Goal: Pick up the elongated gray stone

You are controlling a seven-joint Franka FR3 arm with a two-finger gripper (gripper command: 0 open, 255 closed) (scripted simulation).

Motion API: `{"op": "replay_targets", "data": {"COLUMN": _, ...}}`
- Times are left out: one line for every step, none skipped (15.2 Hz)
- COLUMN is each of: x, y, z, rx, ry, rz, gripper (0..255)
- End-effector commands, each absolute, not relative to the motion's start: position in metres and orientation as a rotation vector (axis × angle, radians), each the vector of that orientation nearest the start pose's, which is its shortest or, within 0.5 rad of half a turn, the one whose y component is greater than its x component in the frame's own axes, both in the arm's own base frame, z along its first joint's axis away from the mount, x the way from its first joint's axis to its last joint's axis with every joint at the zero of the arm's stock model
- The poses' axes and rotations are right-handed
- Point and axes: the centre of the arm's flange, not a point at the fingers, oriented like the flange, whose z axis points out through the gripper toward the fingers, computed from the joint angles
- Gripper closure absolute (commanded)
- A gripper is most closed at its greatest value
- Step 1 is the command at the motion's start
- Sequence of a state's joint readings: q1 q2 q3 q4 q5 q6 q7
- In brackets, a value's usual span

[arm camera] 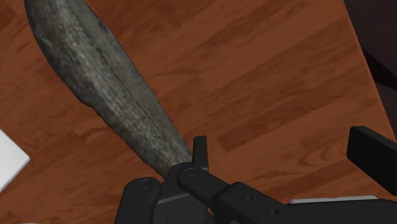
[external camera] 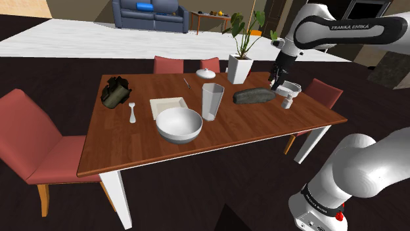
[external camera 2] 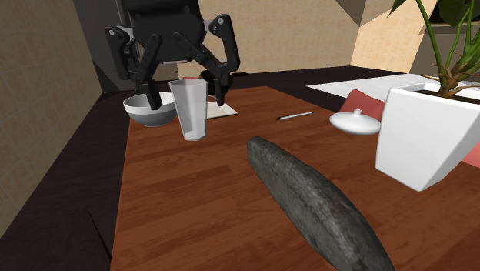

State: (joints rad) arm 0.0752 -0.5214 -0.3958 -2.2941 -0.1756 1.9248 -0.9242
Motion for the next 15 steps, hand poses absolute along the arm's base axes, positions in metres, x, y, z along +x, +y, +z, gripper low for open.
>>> {"op": "replay_targets", "data": {"x": 0.400, "y": -0.183, "z": 0.528, "rx": -2.969, "ry": -1.165, "rz": -0.170, "gripper": 0}}
{"op": "replay_targets", "data": {"x": 0.408, "y": -0.193, "z": 0.522, "rx": -2.955, "ry": -1.204, "rz": -0.164, "gripper": 0}}
{"op": "replay_targets", "data": {"x": 0.415, "y": -0.202, "z": 0.517, "rx": -2.941, "ry": -1.243, "rz": -0.158, "gripper": 0}}
{"op": "replay_targets", "data": {"x": 0.423, "y": -0.211, "z": 0.511, "rx": -2.926, "ry": -1.281, "rz": -0.151, "gripper": 0}}
{"op": "replay_targets", "data": {"x": 0.431, "y": -0.221, "z": 0.506, "rx": -2.911, "ry": -1.320, "rz": -0.145, "gripper": 0}}
{"op": "replay_targets", "data": {"x": 0.440, "y": -0.229, "z": 0.500, "rx": -2.895, "ry": -1.358, "rz": -0.139, "gripper": 0}}
{"op": "replay_targets", "data": {"x": 0.448, "y": -0.238, "z": 0.495, "rx": -2.878, "ry": -1.396, "rz": -0.133, "gripper": 0}}
{"op": "replay_targets", "data": {"x": 0.457, "y": -0.247, "z": 0.489, "rx": -2.861, "ry": -1.434, "rz": -0.126, "gripper": 0}}
{"op": "replay_targets", "data": {"x": 0.465, "y": -0.255, "z": 0.484, "rx": -2.844, "ry": -1.471, "rz": -0.120, "gripper": 0}}
{"op": "replay_targets", "data": {"x": 0.475, "y": -0.263, "z": 0.478, "rx": -2.826, "ry": -1.509, "rz": -0.113, "gripper": 0}}
{"op": "replay_targets", "data": {"x": 0.484, "y": -0.271, "z": 0.473, "rx": -2.807, "ry": -1.546, "rz": -0.107, "gripper": 0}}
{"op": "replay_targets", "data": {"x": 0.493, "y": -0.279, "z": 0.468, "rx": -2.788, "ry": -1.583, "rz": -0.100, "gripper": 0}}
{"op": "replay_targets", "data": {"x": 0.503, "y": -0.286, "z": 0.462, "rx": -2.769, "ry": -1.619, "rz": -0.094, "gripper": 0}}
{"op": "replay_targets", "data": {"x": 0.507, "y": -0.289, "z": 0.460, "rx": -2.760, "ry": -1.636, "rz": -0.091, "gripper": 0}}
{"op": "replay_targets", "data": {"x": 0.507, "y": -0.289, "z": 0.454, "rx": -2.760, "ry": -1.636, "rz": -0.091, "gripper": 0}}
